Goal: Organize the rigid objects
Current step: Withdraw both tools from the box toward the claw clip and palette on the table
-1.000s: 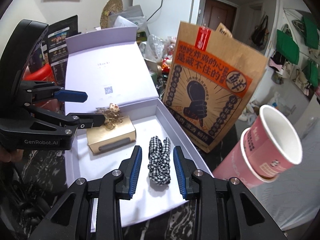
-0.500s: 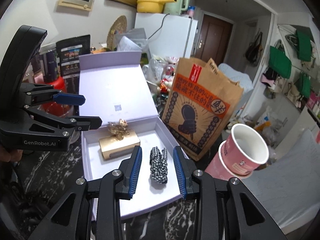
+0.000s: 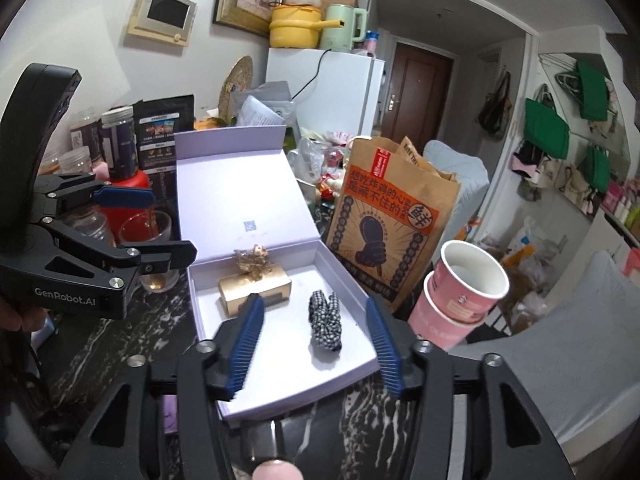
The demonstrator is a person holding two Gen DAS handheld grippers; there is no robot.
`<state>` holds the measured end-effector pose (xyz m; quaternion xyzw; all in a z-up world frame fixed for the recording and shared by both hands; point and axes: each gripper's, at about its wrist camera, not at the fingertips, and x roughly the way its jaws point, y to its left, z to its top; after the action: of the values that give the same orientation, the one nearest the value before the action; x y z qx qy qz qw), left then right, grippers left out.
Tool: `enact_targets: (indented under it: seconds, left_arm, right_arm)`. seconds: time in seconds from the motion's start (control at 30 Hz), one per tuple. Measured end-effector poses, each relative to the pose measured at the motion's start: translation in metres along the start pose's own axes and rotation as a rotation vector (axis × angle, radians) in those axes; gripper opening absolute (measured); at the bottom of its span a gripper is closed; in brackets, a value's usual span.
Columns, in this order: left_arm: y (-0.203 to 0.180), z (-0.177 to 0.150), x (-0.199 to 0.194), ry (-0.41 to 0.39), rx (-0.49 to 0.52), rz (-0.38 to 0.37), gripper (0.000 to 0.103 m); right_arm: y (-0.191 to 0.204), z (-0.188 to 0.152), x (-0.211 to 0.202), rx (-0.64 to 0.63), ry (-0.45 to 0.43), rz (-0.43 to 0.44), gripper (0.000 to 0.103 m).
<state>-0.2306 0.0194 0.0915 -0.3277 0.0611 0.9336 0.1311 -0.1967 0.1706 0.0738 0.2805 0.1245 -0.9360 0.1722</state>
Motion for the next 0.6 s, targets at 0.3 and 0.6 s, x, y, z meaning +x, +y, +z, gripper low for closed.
enact_targets:
  seconds: [0.3, 0.6]
  left_arm:
    - [-0.012, -0.010, -0.027, -0.021, 0.017, 0.020, 0.089]
    - [-0.029, -0.025, -0.046, -0.042, 0.063, 0.010, 0.089]
  right_arm:
    - [0.003, -0.009, -0.036, 0.024, -0.053, -0.013, 0.077]
    - [0.008, -0.021, -0.060, 0.031, -0.083, -0.037, 0.084]
